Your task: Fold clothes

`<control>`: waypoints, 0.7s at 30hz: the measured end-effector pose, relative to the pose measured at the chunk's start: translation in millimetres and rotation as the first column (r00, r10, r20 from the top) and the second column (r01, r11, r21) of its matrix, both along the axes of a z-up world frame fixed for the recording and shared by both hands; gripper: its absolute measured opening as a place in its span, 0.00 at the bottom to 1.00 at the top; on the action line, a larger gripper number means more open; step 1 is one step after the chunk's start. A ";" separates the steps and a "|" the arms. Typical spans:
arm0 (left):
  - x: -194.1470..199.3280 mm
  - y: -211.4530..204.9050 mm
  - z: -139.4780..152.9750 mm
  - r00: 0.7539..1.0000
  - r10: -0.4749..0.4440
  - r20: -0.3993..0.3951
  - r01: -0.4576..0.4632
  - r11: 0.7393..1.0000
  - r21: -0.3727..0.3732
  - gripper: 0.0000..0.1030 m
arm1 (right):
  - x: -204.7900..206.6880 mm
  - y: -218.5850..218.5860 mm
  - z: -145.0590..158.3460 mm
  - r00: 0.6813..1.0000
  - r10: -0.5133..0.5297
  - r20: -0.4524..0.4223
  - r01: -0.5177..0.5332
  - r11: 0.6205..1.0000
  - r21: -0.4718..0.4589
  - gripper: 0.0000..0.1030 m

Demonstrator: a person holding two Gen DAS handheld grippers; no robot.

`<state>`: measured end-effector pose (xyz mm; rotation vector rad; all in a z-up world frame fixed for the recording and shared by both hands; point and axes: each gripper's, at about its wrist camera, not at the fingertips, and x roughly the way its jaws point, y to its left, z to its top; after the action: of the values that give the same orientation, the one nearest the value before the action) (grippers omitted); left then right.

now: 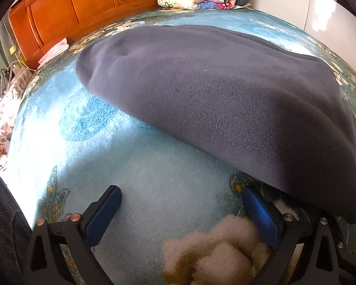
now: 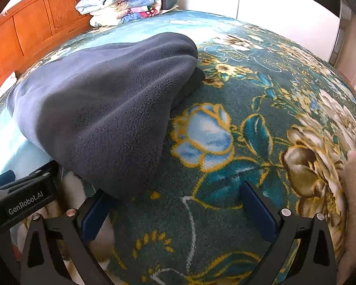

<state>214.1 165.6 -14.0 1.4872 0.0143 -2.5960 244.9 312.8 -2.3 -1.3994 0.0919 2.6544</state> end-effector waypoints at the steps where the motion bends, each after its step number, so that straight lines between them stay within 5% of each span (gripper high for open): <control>1: -0.1 0.2 0.1 1.000 0.002 0.000 -0.002 1.000 0.001 1.00 | -0.4 -0.2 -0.8 1.000 0.000 0.002 0.000 1.000 0.003 1.00; 21: 2.1 6.8 8.2 1.000 -0.019 -0.015 0.019 1.000 0.013 1.00 | -0.5 -3.2 -1.8 1.000 -0.002 -0.008 0.002 1.000 0.026 1.00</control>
<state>216.2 172.4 -5.7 1.4790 0.0188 -2.6274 244.4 309.7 -4.1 -1.3806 0.0596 2.6501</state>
